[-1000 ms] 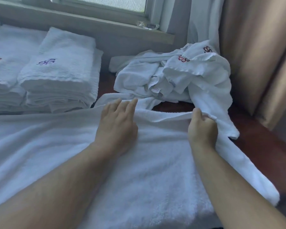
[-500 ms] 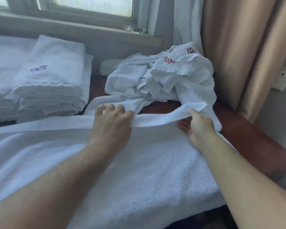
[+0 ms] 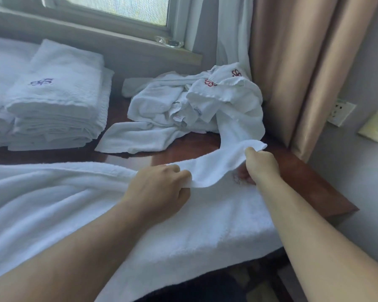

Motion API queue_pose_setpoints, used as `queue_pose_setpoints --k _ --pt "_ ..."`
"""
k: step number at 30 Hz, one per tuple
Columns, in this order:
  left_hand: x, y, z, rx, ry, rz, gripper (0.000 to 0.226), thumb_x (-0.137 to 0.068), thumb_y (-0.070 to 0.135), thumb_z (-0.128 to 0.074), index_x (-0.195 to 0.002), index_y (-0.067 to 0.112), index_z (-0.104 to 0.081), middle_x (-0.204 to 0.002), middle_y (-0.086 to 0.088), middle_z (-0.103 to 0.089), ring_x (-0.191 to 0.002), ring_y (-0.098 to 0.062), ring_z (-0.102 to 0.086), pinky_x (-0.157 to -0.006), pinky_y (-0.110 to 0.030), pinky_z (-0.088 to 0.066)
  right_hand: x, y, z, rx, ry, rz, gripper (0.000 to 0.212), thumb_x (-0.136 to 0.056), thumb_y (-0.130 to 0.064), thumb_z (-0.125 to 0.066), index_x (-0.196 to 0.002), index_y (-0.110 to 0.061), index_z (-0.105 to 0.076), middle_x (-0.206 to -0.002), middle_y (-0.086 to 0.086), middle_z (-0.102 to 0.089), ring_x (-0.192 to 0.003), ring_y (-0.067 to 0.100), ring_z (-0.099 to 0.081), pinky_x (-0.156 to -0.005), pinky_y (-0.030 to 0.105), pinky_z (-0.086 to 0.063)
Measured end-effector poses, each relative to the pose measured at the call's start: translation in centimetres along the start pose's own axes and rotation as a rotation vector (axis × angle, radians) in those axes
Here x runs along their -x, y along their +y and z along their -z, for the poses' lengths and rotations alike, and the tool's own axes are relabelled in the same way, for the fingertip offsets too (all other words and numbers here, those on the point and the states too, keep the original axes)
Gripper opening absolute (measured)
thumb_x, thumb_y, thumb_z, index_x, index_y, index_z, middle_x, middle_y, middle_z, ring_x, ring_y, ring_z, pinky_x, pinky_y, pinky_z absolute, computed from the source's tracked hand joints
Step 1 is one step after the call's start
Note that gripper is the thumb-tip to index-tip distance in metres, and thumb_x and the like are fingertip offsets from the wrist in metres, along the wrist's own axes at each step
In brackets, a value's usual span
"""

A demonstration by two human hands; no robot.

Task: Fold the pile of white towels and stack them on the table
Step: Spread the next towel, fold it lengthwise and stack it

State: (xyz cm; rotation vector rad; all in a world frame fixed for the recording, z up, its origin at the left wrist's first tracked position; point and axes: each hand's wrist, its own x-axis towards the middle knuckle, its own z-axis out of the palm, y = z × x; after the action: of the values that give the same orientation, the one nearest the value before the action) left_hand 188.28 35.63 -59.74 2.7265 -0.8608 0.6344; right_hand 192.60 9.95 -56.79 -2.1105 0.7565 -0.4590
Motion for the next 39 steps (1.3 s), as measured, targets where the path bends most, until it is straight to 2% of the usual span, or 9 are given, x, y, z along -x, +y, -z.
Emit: queue_pose_setpoints --k 4,8,14,17,20,26,31,36,39 --pt "-0.2 -0.2 0.6 0.097 0.078 -0.177 0.015 -0.091 0.025 -0.054 -0.091 0.021 -0.067 -0.076 0.002 -0.054 -0.069 -0.026 -0.055 -0.049 -0.03 -0.033 1.1 2.3 1.2 -0.099 0.171 0.151 0.031 -0.089 -0.028 -0.047 -0.064 -0.009 -0.052 -0.065 0.003 -0.055 -0.061 0.015 -0.048 -0.052 0.029 -0.033" --pt "0.2 0.0 1.6 0.099 0.098 -0.289 0.024 -0.081 0.027 -0.045 -0.071 0.011 -0.058 -0.065 -0.001 -0.053 -0.054 -0.029 -0.05 -0.044 -0.029 -0.028 3.1 3.5 1.1 -0.387 0.488 0.153 0.035 -0.078 -0.033 -0.046 -0.058 -0.005 -0.056 -0.053 -0.001 -0.055 -0.052 0.009 -0.049 -0.048 0.019 -0.035" --pt "0.3 -0.5 1.1 0.057 0.057 -0.278 0.027 -0.074 0.036 -0.046 -0.058 0.015 -0.04 -0.056 0.002 -0.046 -0.053 -0.023 -0.045 -0.05 -0.024 -0.018 2.6 4.0 3.2 -0.019 -0.029 0.159 0.04 -0.075 -0.035 -0.052 -0.061 0.002 -0.05 -0.052 0.011 -0.056 -0.052 0.025 -0.051 -0.05 0.029 -0.035" --pt "0.1 -0.6 0.8 0.055 0.089 -0.306 0.039 -0.075 0.047 -0.059 -0.059 0.021 -0.035 -0.059 0.005 -0.05 -0.055 -0.02 -0.048 -0.052 -0.024 -0.026 3.9 5.4 3.6 -0.123 0.169 0.258 0.035 -0.073 -0.033 -0.051 -0.054 -0.012 -0.03 -0.041 -0.005 -0.033 -0.046 0.011 -0.027 -0.049 0.031 -0.023" --pt "0.0 -0.8 0.4 0.067 0.077 -0.293 0.039 -0.077 0.055 -0.059 -0.064 0.019 -0.051 -0.074 0.008 -0.062 -0.065 -0.019 -0.056 -0.054 -0.027 -0.04 5.0 5.7 3.6 -0.297 0.349 0.307 0.032 -0.072 -0.025 -0.051 -0.057 -0.015 -0.025 -0.059 -0.006 -0.033 -0.052 0.011 -0.026 -0.052 0.033 -0.026" --pt "0.1 -1.0 0.1 0.066 0.01 -0.237 0.035 -0.072 0.048 -0.05 -0.091 0.026 -0.069 -0.095 0.014 -0.072 -0.087 -0.015 -0.067 -0.061 -0.029 -0.048 5.8 5.5 3.8 -0.352 0.351 0.428 0.012 -0.065 -0.011 -0.047 -0.071 -0.017 -0.039 -0.086 0.0 -0.041 -0.073 0.005 -0.042 -0.072 0.005 -0.035" --pt "0.1 -0.9 0.5 0.088 -0.015 -0.254 0.032 -0.075 0.045 -0.06 -0.104 0.035 -0.071 -0.098 0.016 -0.073 -0.088 -0.014 -0.066 -0.062 -0.028 -0.05 6.1 4.0 4.8 -0.123 0.567 0.44 0.043 -0.07 -0.019 -0.055 -0.111 -0.008 -0.059 -0.117 0.009 -0.052 -0.112 0.03 -0.048 -0.099 0.046 -0.04" --pt "0.2 -1.0 0.8 0.11 -0.042 -0.292 0.029 -0.081 0.049 -0.058 -0.096 0.032 -0.076 -0.101 0.015 -0.073 -0.091 -0.015 -0.066 -0.066 -0.03 -0.052 4.5 0.6 3.2 0.467 -0.068 0.529 0.031 -0.094 -0.033 -0.051 -0.112 -0.015 -0.069 -0.119 0.002 -0.062 -0.118 0.026 -0.055 -0.093 0.034 -0.04" --pt "0.3 -1.1 0.8 0.149 -0.031 -0.342 0.025 -0.084 0.056 -0.063 -0.092 0.036 -0.078 -0.091 0.014 -0.067 -0.08 -0.014 -0.06 -0.058 -0.022 -0.037 4.6 1.3 0.5 0.748 -0.313 0.393 0.059 -0.101 -0.055 -0.031 -0.141 -0.015 -0.048 -0.151 0.007 -0.04 -0.147 0.034 -0.025 -0.118 0.045 -0.024"
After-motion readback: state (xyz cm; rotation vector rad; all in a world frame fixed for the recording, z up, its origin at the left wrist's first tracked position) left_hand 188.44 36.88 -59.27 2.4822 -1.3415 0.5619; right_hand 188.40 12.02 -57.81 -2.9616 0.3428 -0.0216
